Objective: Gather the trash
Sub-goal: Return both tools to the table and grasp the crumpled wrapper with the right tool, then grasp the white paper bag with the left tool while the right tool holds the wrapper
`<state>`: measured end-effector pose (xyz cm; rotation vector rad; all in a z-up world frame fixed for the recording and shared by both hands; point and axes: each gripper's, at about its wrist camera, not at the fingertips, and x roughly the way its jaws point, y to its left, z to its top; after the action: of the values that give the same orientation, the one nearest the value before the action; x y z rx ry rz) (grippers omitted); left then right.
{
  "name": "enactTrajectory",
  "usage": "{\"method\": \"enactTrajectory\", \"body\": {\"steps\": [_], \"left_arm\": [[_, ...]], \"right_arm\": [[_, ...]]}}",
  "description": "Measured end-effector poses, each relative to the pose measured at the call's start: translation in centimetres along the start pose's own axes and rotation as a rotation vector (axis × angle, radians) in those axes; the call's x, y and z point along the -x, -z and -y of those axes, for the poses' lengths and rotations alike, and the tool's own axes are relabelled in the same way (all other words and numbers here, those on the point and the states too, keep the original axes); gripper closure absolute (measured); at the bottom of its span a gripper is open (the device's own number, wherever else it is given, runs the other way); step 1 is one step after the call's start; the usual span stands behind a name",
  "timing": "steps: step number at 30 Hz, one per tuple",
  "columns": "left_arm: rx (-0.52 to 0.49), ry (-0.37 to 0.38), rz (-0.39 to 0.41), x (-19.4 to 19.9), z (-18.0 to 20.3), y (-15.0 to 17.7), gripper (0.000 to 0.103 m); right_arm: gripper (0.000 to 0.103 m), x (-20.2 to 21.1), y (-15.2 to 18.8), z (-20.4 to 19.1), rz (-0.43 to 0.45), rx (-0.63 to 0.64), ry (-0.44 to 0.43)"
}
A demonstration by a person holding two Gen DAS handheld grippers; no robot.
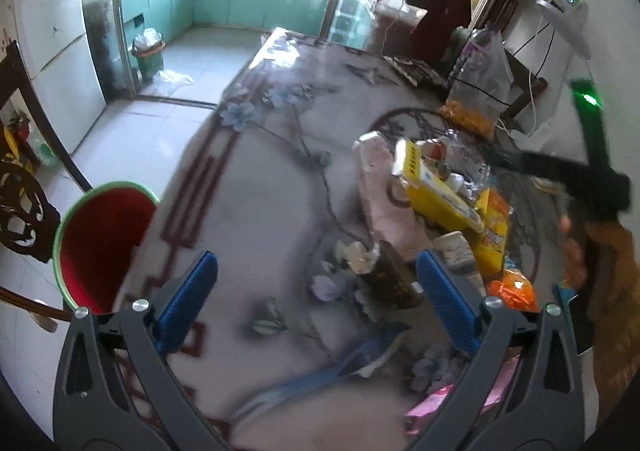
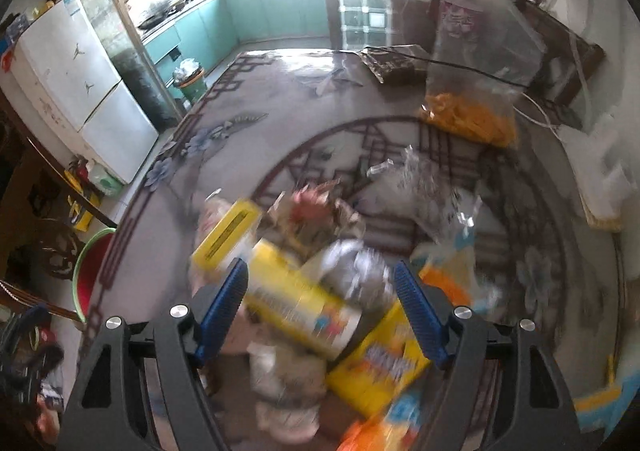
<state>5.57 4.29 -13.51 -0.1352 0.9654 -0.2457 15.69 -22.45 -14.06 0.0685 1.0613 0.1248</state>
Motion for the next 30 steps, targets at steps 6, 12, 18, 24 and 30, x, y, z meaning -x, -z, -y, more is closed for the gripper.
{"method": "enactTrajectory", "body": {"steps": [6, 12, 18, 24, 30], "left_arm": [[-0.041, -0.017, -0.025, -1.3, 2.4, -0.5, 0.005], [-0.047, -0.001, -0.073, -4.2, 3.7, -1.5, 0.005], [-0.065, 0.023, -0.139, -8.6, 5.1, -2.7, 0.005], [-0.087, 0.045, -0.209, -13.7, 6.2, -3.9, 0.01], [-0.096, 0.065, -0.254, -17.0, 6.8, -4.9, 0.019]], "right_arm": [[0.03, -6.3, -2.5, 0.2, -0.1, 0.08, -0.008], [0.031, -10.0, -3.3, 0.5, -0.155, 0.1, -0.064], [0.055, -10.6, -3.7, 0.9, -0.144, 0.114, -0.101], [0.068, -6.6, -4.2, 2.5, -0.037, 0.063, -0.084], [0.067, -1.8, -3.0, 3.4, 0.054, 0.009, -0.088]]}}
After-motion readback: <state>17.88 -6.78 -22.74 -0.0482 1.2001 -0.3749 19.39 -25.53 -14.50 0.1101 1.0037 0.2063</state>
